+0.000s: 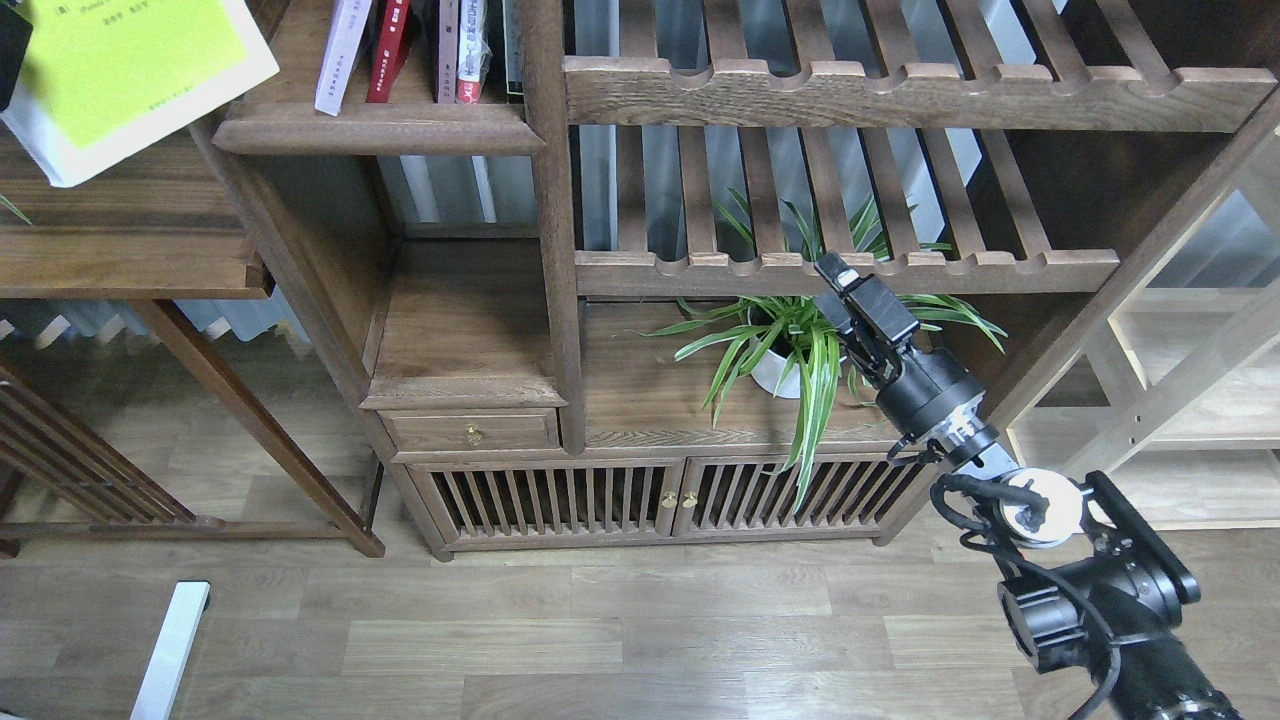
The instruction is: Organize books on shelf
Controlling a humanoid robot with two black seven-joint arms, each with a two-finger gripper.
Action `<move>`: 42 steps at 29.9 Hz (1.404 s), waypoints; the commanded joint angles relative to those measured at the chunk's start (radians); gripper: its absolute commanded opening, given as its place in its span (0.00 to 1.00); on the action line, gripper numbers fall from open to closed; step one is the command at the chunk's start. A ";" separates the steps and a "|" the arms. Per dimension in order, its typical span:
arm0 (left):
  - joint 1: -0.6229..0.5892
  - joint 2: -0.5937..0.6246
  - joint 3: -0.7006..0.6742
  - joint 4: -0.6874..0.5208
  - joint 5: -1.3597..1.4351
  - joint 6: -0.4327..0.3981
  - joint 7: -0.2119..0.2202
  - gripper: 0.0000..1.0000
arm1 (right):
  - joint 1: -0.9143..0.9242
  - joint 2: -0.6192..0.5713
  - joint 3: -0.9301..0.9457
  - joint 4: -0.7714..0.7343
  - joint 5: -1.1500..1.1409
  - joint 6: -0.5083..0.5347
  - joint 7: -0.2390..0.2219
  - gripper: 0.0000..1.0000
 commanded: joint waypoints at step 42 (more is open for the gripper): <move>-0.585 -0.008 0.502 0.435 0.126 0.331 -0.084 0.04 | -0.003 -0.005 0.013 0.005 0.003 0.000 0.001 0.89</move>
